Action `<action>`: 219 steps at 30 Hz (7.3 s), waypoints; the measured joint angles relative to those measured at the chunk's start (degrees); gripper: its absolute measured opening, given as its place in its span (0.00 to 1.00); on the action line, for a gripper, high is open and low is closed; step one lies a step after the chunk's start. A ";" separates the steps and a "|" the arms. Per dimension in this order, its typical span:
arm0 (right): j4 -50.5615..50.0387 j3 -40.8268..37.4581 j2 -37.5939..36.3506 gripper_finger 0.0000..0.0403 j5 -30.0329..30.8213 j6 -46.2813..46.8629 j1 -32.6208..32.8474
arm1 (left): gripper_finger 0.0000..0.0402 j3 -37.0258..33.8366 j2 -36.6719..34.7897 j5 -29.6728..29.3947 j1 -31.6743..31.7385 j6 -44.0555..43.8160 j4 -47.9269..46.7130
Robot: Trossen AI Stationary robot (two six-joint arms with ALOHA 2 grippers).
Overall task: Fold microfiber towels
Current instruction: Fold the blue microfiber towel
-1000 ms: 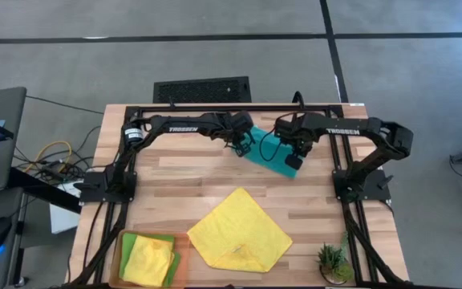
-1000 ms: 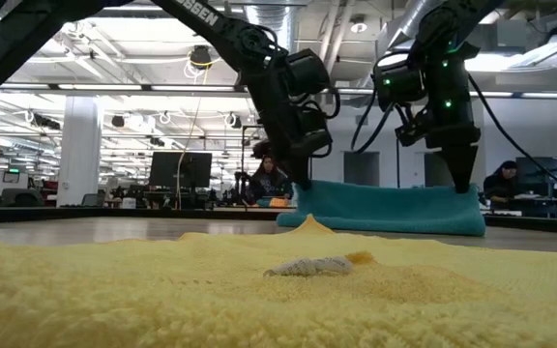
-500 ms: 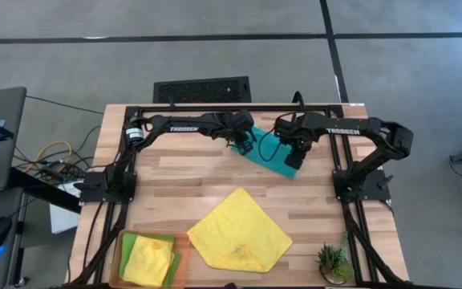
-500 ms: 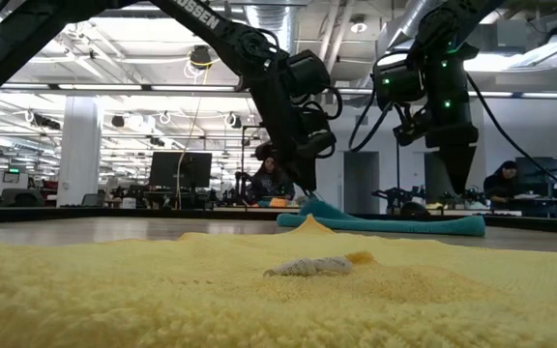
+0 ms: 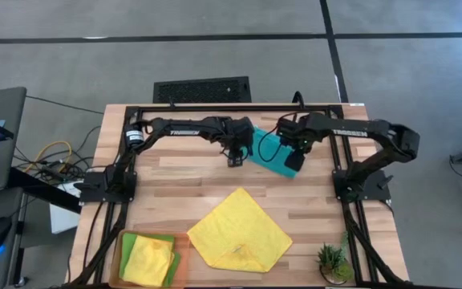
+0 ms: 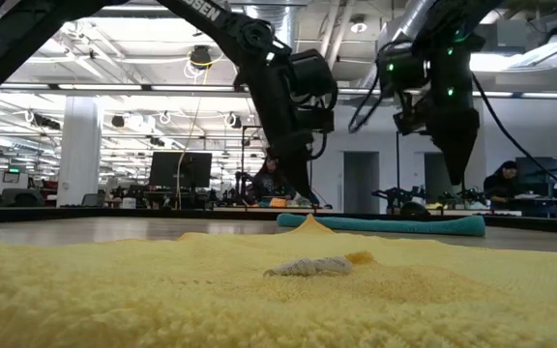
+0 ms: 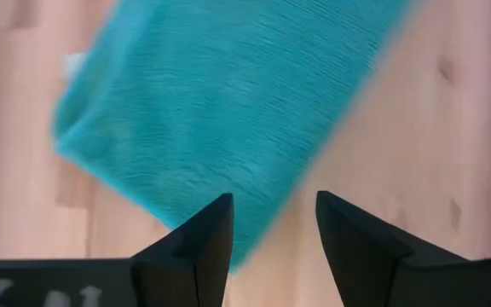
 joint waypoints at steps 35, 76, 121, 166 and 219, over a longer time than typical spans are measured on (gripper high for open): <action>4.94 0.02 -13.66 0.55 -3.73 3.06 9.30 | 0.40 -0.17 4.48 -5.27 -1.83 8.52 1.33; 1.80 0.02 -22.63 0.55 -3.24 6.16 9.24 | 0.00 8.19 4.55 -6.94 -5.82 14.51 2.00; 18.40 -16.09 -13.49 0.55 -3.29 3.48 9.19 | 0.00 19.41 4.46 -17.35 -7.80 16.20 -13.32; 23.89 -16.25 -21.12 0.55 -3.34 4.74 9.30 | 0.00 23.74 4.48 -11.19 -9.63 23.17 -8.72; 22.47 -16.14 -35.25 0.55 -3.23 9.20 9.19 | 0.07 3.48 4.57 -0.92 -10.25 7.98 30.01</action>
